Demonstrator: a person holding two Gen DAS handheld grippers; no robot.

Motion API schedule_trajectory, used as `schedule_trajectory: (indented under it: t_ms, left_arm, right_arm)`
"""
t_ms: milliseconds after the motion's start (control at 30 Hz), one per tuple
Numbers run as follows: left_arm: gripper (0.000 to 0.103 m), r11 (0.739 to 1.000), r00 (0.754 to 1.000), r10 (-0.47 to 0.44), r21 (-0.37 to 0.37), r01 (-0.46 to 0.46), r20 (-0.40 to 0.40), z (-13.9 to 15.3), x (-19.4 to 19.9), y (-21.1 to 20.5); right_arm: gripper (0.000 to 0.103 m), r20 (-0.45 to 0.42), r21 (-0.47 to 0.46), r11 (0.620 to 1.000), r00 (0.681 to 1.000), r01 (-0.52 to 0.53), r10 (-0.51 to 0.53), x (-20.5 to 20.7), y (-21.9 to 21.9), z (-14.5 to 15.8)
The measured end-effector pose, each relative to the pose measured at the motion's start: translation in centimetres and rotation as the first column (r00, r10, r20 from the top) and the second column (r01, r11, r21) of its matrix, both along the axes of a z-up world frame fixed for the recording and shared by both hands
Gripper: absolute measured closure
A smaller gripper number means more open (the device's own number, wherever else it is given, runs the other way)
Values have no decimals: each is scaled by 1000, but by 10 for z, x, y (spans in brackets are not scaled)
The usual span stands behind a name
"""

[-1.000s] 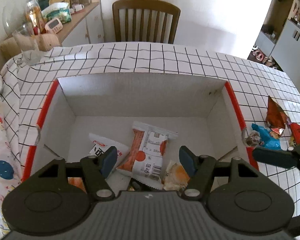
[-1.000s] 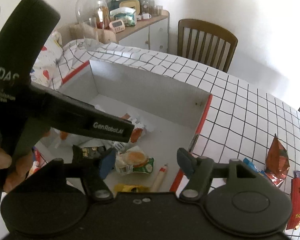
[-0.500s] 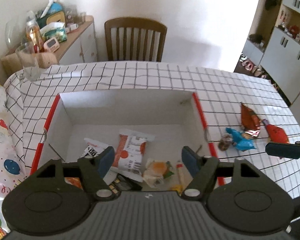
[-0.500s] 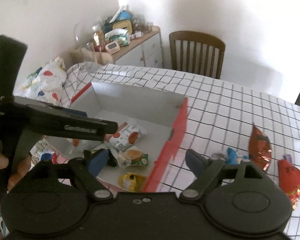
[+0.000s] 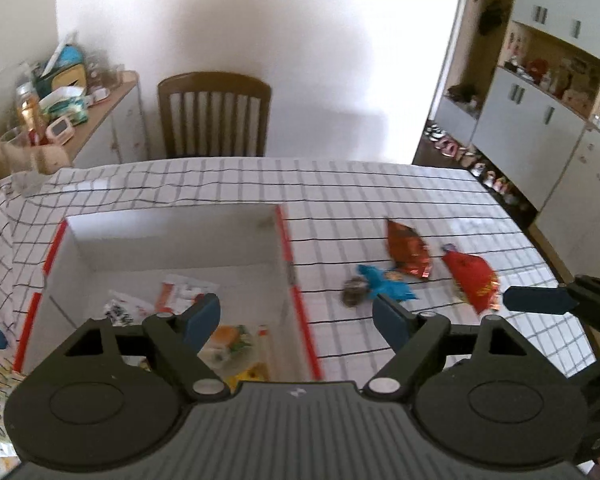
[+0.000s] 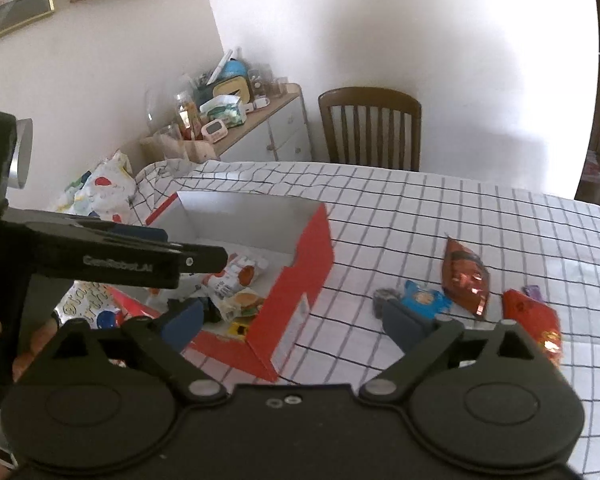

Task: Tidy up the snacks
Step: 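Move both tools back toward the remaining snacks on the table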

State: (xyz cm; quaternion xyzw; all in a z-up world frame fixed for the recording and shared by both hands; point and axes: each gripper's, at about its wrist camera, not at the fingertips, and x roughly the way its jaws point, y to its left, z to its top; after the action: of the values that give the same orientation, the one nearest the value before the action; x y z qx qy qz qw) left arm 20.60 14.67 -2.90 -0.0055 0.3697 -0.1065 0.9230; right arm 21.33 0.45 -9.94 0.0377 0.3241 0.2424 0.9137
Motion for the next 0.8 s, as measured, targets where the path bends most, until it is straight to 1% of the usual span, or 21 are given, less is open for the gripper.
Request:
schedule_trajectory:
  t_ms: [133, 200, 267, 300, 433, 567, 700, 800]
  left_arm:
    - [19, 999, 999, -33, -24, 33, 0, 1, -7, -22]
    - [14, 998, 999, -41, -45, 40, -4, 1, -9, -32]
    - [2, 997, 999, -44, -66, 44, -8, -1, -10, -42]
    - [0, 996, 999, -42, -77, 42, -4, -2, -10, -47]
    - [0, 997, 1000, -29, -72, 29, 4, -8, -7, -66]
    - [0, 997, 999, -28, -67, 26, -21, -17, 3, -84]
    - [0, 996, 999, -8, -85, 4, -46, -29, 21, -98]
    - [0, 998, 998, 7, -68, -11, -60, -43, 37, -109]
  right_arm:
    - [6, 1, 8, 1000, 1000, 16, -16, -12, -21, -3]
    - [5, 3, 6, 1000, 1000, 29, -29, -17, -32, -5]
    - [4, 3, 5, 999, 999, 36, -36, -21, -43, -6]
    - [2, 3, 2, 999, 999, 45, -45, -24, -50, -7]
    - [2, -5, -1, 996, 996, 84, -84, -29, -76, -13]
    - [2, -10, -16, 991, 991, 134, -134, -29, -103, -20]
    - [2, -2, -48, 982, 983, 184, -184, -22, -130, -30]
    - [2, -10, -66, 974, 976, 216, -217, -14, -147, -40]
